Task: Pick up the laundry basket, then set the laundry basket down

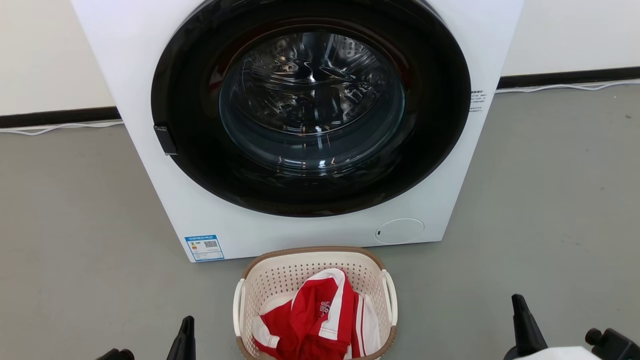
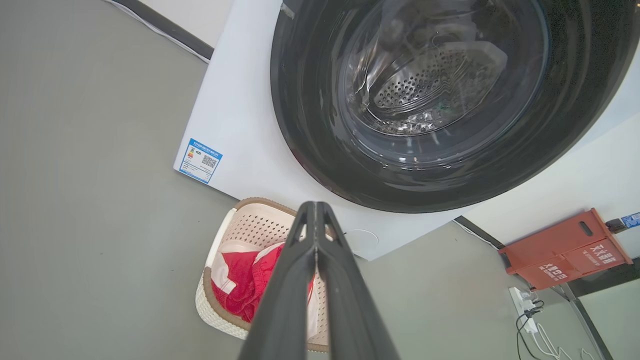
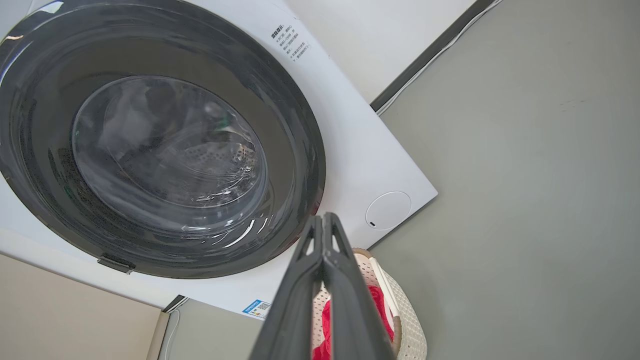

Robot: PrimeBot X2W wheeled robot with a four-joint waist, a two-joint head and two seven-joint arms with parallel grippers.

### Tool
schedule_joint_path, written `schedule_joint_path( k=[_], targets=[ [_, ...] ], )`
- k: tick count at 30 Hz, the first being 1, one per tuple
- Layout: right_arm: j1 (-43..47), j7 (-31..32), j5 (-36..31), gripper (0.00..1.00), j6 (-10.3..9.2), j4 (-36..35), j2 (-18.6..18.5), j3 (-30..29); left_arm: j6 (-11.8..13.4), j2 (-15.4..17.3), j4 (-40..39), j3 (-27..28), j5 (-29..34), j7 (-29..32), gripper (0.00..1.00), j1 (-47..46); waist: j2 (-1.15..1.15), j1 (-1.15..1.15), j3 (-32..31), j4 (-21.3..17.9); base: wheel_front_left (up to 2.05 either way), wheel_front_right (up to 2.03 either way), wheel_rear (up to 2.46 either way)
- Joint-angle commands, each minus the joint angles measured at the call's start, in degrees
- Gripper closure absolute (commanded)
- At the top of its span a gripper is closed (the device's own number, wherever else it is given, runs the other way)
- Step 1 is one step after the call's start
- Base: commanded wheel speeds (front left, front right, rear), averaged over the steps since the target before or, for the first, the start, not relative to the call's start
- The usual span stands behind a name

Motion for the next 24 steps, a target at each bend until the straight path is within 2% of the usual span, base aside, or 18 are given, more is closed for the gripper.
schedule_joint_path(
  k=[1,24],
  targets=[
    [-3.11,0.75,2.27,1.0,0.16,-1.82,-0.33,0.14,-0.96,0.39,-1.01,1.2,-2.39,0.35,1.0,-3.16,0.0,0.0,0.03,0.05,0.0,0.0,0.0],
    [-5.1,4.41,15.61,1.0,0.24,-2.51,-0.4,-0.74,-2.8,0.61,0.38,3.09,-16.74,3.87,1.0,-6.45,0.0,0.0,0.33,0.46,0.0,0.0,0.0]
  ],
)
